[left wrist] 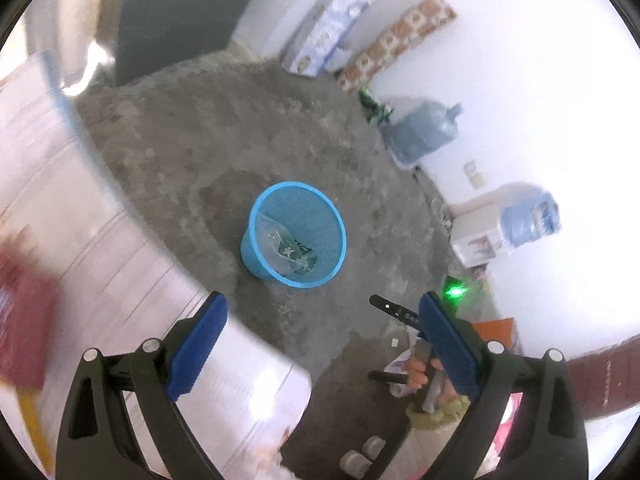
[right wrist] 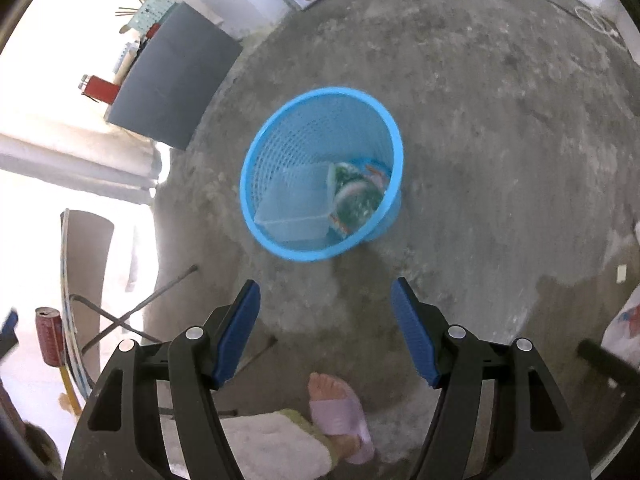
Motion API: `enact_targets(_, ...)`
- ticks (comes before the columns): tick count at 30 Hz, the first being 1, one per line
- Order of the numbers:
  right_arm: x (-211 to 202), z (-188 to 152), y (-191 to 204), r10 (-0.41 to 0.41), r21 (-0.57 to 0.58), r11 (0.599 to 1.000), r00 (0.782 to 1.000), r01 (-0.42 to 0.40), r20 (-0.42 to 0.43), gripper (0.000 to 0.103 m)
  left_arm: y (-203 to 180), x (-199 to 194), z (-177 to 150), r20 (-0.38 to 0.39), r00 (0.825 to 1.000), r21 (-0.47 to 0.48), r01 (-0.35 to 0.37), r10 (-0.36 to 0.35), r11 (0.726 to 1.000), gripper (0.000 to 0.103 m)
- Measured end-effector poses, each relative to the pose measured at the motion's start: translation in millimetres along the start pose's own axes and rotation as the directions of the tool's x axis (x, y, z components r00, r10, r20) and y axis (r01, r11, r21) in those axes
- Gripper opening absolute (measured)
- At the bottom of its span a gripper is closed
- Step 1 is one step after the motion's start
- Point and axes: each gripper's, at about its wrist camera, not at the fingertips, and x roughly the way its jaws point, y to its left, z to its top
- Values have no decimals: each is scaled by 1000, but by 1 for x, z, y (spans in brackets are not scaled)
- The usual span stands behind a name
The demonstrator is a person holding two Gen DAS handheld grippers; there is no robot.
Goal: Collect trash
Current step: 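Move both grippers back toward the table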
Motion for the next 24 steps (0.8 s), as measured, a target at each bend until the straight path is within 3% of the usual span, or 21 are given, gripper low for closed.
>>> enact_targets(5, -18, -25, 20, 48, -16, 999, 998, -47, 31, 65, 22, -82, -61, 158, 987, 29, -36, 31, 999, 95)
enact_targets(9, -47, -59, 47, 63, -76, 996, 994, -56, 89, 66, 39, -141, -118, 300, 951, 39, -87, 71, 995, 97)
enact_targets(13, -85, -107, 80, 65, -177, 984, 984, -34, 169, 74, 61, -185, -175, 417, 901, -9, -130, 122, 992, 97)
enact_targets(18, -116, -161, 127, 25, -339, 939, 970, 60, 243, 84, 95, -217, -244, 524, 815, -131, -209, 247, 969, 97)
enact_targets(20, -130, -182, 153, 11, -423, 898, 957, 117, 290, 89, 107, -224, -270, 545, 786, -162, -244, 293, 956, 97)
enact_targets(21, -134, -189, 164, 14, -452, 882, 951, 134, 309, 94, 112, -229, -278, 549, 779, -169, -252, 304, 953, 97)
enact_targets(24, -151, -217, 203, 24, -539, 816, 919, 209, 393, 95, 121, -230, -303, 557, 751, -197, -294, 354, 935, 97)
